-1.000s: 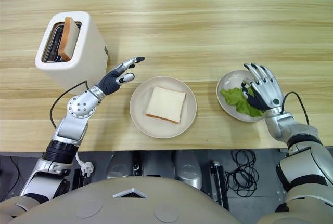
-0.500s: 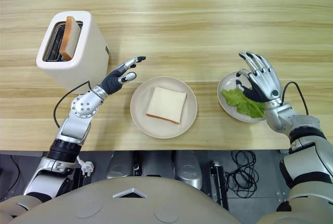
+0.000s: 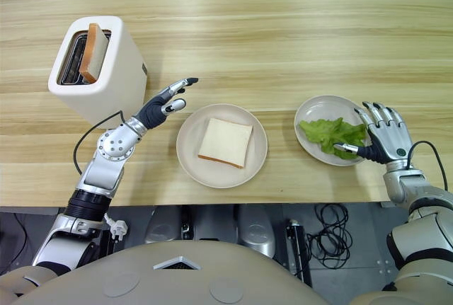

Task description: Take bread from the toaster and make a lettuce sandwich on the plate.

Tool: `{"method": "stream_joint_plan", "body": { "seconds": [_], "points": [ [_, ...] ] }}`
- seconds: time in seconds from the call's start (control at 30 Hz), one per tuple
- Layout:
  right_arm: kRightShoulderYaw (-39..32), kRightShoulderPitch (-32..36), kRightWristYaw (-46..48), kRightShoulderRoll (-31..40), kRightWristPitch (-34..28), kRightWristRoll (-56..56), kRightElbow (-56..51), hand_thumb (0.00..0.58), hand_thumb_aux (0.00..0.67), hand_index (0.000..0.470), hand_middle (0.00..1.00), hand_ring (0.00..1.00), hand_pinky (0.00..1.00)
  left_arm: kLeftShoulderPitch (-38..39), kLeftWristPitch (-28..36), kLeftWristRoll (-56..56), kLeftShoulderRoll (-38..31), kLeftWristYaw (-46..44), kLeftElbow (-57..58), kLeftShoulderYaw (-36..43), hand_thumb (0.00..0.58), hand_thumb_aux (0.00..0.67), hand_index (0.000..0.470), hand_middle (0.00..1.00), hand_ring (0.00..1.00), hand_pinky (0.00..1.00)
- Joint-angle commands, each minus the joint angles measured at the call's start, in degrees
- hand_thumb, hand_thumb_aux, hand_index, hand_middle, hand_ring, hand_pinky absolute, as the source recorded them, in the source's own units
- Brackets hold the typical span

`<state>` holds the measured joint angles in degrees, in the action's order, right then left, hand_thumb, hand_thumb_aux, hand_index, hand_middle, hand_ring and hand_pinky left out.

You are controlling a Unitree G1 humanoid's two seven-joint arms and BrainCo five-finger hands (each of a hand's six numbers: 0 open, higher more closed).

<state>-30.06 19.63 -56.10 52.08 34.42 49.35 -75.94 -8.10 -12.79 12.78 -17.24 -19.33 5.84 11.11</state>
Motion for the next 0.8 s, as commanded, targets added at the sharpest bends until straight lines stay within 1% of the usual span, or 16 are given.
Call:
{"method": "stream_joint_plan", "body": {
  "seconds": [0.03, 0.13, 0.17, 0.2, 0.23, 0.27, 0.3, 0.6, 0.8],
  "points": [
    [-0.8, -0.5, 1.0, -0.1, -0.9, 0.2, -0.2, 0.000, 0.000, 0.000, 0.00, 0.00, 0.00, 0.8, -0.1, -0.7, -0.2, -0.9, 0.2, 0.7, 0.000, 0.000, 0.000, 0.00, 0.00, 0.00],
    [-1.1, -0.4, 1.5, -0.5, -1.2, 0.3, -0.2, 0.000, 0.000, 0.000, 0.00, 0.00, 0.00, 0.9, -0.1, -0.5, -0.1, -0.9, 0.3, 0.6, 0.000, 0.000, 0.000, 0.00, 0.00, 0.00],
    [-1.3, -0.3, 2.1, -0.6, -1.3, 0.4, -0.2, 0.493, 0.410, 0.281, 0.00, 0.00, 0.00, 0.9, -0.1, -0.4, -0.2, -0.8, 0.5, 0.5, 0.000, 0.000, 0.000, 0.00, 0.00, 0.00],
    [-1.5, -0.2, 2.5, -0.7, -1.4, 0.5, -0.2, 0.543, 0.502, 0.345, 0.00, 0.00, 0.00, 0.9, 0.0, -0.3, -0.2, -0.8, 0.5, 0.5, 0.000, 0.000, 0.000, 0.00, 0.00, 0.00],
    [-1.6, -0.2, 2.9, -0.7, -1.3, 0.4, -0.3, 0.560, 0.547, 0.375, 0.00, 0.00, 0.00, 0.9, -0.1, -0.3, -0.2, -0.7, 0.6, 0.5, 0.000, 0.000, 0.000, 0.00, 0.00, 0.00],
    [-1.5, -0.2, 3.4, -0.9, -1.3, 0.3, -0.3, 0.560, 0.547, 0.375, 0.00, 0.00, 0.00, 0.9, -0.1, -0.3, -0.2, -0.7, 0.6, 0.4, 0.000, 0.000, 0.000, 0.00, 0.00, 0.00],
    [-1.5, -0.2, 3.7, -0.9, -1.4, 0.2, -0.3, 0.580, 0.670, 0.460, 0.00, 0.00, 0.00, 1.0, -0.1, -0.3, -0.2, -0.7, 0.7, 0.4, 0.000, 0.000, 0.000, 0.00, 0.00, 0.00],
    [-1.8, -0.3, 4.4, -1.5, -1.1, 0.4, -0.2, 0.580, 0.670, 0.460, 0.00, 0.00, 0.00, 0.8, -0.2, -0.2, -0.3, -0.3, 1.3, 0.2, 0.000, 0.000, 0.000, 0.00, 0.00, 0.00],
    [-1.9, 1.3, 2.1, -1.5, 0.4, 0.6, 1.0, 0.580, 0.670, 0.460, 0.00, 0.00, 0.00, 0.6, -0.3, -0.1, -0.5, -0.2, 1.9, 0.1, 0.000, 0.000, 0.000, 0.00, 0.00, 0.00]
  ]
}}
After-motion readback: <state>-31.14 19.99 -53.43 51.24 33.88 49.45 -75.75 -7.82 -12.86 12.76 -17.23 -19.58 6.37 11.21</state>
